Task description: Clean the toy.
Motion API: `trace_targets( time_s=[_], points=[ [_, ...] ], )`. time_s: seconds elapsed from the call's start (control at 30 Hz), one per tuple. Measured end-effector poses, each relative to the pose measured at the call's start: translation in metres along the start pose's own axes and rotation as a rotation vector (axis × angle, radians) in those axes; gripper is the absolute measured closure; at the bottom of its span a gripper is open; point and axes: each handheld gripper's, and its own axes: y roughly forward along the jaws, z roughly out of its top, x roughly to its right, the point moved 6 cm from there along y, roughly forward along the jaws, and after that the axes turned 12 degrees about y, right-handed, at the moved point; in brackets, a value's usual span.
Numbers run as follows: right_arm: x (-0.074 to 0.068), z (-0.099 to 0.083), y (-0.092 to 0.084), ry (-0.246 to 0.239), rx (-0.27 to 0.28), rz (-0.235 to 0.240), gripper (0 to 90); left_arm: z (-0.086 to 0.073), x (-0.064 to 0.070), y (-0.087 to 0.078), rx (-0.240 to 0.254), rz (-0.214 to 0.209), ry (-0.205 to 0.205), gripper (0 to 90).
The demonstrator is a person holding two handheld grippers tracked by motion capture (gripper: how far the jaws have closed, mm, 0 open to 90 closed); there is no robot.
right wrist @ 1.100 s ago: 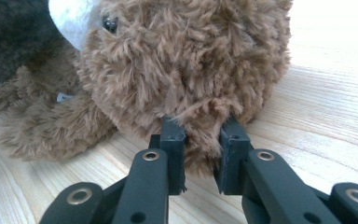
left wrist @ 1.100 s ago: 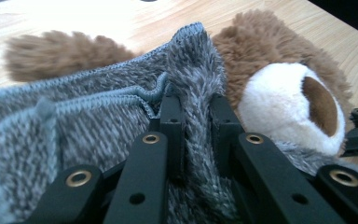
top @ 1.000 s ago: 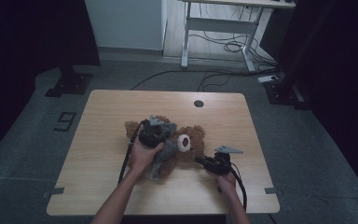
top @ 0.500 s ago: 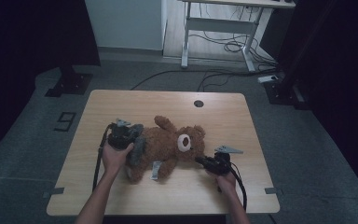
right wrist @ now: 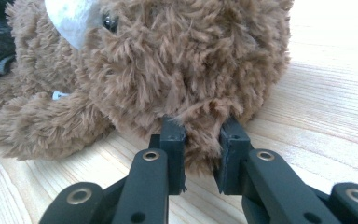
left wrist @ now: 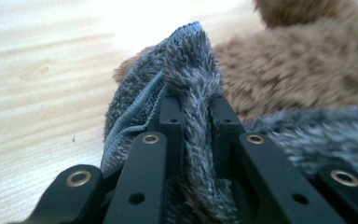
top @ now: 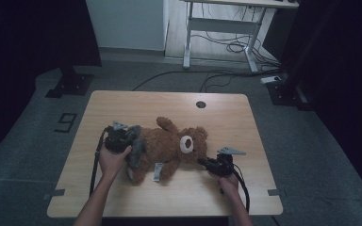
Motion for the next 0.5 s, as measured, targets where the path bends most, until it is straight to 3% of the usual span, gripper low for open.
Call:
trace_targets(
  time_s=[0.17,0.3,0.43,0.5],
  points=[
    [0.000,0.000,0.000,0.002,0.000,-0.003,76.2,0.032,0.022,-0.013,0.077,-0.030,0.052,78.4],
    [0.000,0.000,0.000,0.002,0.002,-0.005,76.2,0.058,0.051,-0.008,0.104,-0.088,0.096,78.3],
    [0.001,0.000,0.000,0.002,-0.001,-0.002,76.2,0.068,0.073,0.008,0.087,-0.114,0.132,78.2],
    [0.001,0.000,0.000,0.000,0.000,-0.001,76.1,0.063,0.079,0.022,0.036,-0.121,0.151,78.0]
  ],
)
